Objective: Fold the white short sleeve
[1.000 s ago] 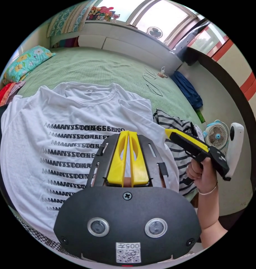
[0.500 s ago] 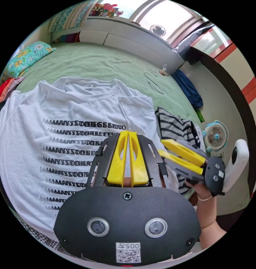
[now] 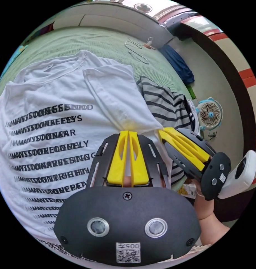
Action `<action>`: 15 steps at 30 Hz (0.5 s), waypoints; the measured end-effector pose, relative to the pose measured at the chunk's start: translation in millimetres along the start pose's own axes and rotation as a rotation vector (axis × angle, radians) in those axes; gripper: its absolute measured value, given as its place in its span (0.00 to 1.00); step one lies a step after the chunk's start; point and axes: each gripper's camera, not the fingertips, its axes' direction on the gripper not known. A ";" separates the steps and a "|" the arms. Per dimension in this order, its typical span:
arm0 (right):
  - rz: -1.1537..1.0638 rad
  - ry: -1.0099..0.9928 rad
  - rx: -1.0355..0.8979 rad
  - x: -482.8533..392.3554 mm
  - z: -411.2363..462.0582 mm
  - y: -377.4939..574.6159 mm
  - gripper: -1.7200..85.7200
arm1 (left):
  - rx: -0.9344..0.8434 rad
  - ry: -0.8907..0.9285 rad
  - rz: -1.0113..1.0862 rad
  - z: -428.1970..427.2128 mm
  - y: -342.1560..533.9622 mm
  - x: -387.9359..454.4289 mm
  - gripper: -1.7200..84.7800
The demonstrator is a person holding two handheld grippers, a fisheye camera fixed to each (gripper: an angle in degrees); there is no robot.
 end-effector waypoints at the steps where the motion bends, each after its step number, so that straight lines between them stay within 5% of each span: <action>1: -0.005 -0.007 -0.029 1.3 6.2 -0.5 0.01 | -0.012 -0.009 0.001 3.9 -0.6 0.0 0.02; 10: 0.133 -0.227 0.139 93.8 -13.3 -72.3 0.10 | 0.008 -0.049 0.040 11.1 -2.1 7.0 0.02; 15: 0.220 -0.303 -0.045 140.6 56.9 -154.7 0.12 | 0.015 -0.082 0.035 18.2 -3.8 2.6 0.02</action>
